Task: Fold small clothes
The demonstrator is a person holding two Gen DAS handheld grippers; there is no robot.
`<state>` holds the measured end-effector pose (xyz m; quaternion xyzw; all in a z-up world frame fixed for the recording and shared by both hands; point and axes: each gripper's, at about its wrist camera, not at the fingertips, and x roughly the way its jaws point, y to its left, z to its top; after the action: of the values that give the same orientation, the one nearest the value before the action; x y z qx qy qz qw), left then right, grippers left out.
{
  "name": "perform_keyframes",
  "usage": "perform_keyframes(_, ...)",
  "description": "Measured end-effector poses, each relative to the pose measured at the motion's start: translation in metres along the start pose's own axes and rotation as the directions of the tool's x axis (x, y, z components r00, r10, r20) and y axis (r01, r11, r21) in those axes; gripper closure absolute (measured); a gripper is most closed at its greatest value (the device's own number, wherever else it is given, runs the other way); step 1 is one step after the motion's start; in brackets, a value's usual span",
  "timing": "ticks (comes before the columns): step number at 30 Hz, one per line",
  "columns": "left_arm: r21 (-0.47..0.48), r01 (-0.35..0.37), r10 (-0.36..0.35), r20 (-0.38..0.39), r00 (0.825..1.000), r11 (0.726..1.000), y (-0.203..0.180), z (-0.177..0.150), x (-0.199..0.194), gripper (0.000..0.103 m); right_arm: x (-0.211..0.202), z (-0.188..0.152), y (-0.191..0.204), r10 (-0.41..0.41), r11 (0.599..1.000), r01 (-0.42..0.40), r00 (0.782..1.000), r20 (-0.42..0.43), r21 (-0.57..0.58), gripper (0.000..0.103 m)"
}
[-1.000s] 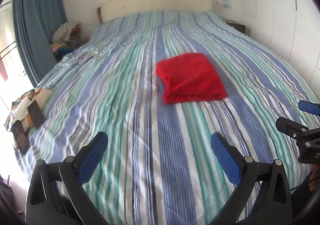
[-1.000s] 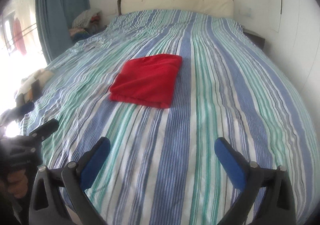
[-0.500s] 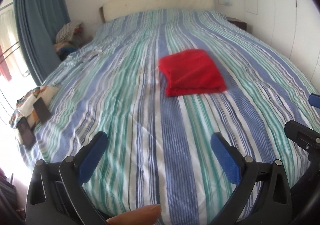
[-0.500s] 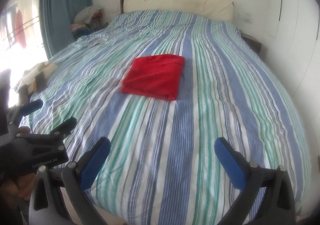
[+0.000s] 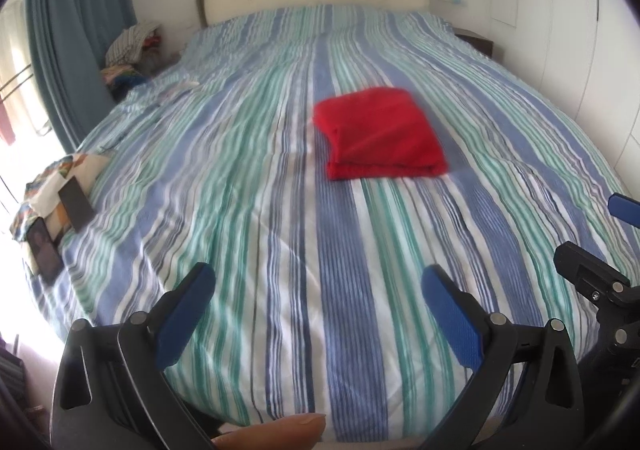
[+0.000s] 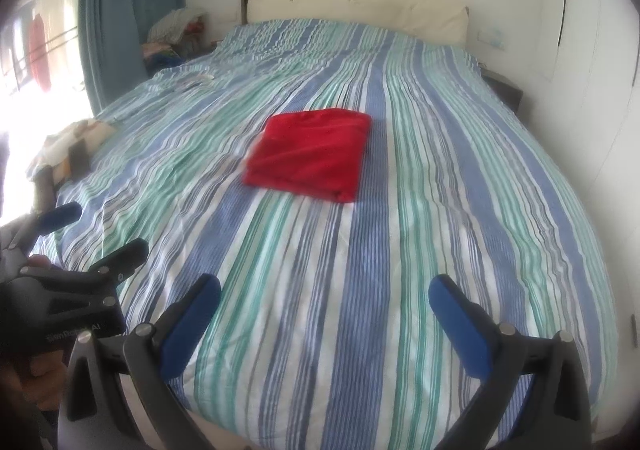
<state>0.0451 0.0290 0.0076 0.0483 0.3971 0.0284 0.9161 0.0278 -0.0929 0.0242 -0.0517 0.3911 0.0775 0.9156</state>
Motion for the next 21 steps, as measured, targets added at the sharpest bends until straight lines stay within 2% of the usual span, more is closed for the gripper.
perform_keyframes(11,-0.008,0.000,-0.001,-0.025,1.000,1.000,0.001,0.005,-0.003,0.000,-0.009,0.006,0.008,-0.005,1.000,0.005,1.000,0.007,-0.017,0.001)
perform_keyframes(21,-0.031,0.003,-0.004,-0.038,0.999,1.000,0.004,0.012,0.005,0.000,-0.011,0.014,0.006,-0.099,0.995,0.099,0.995,0.020,-0.008,0.001)
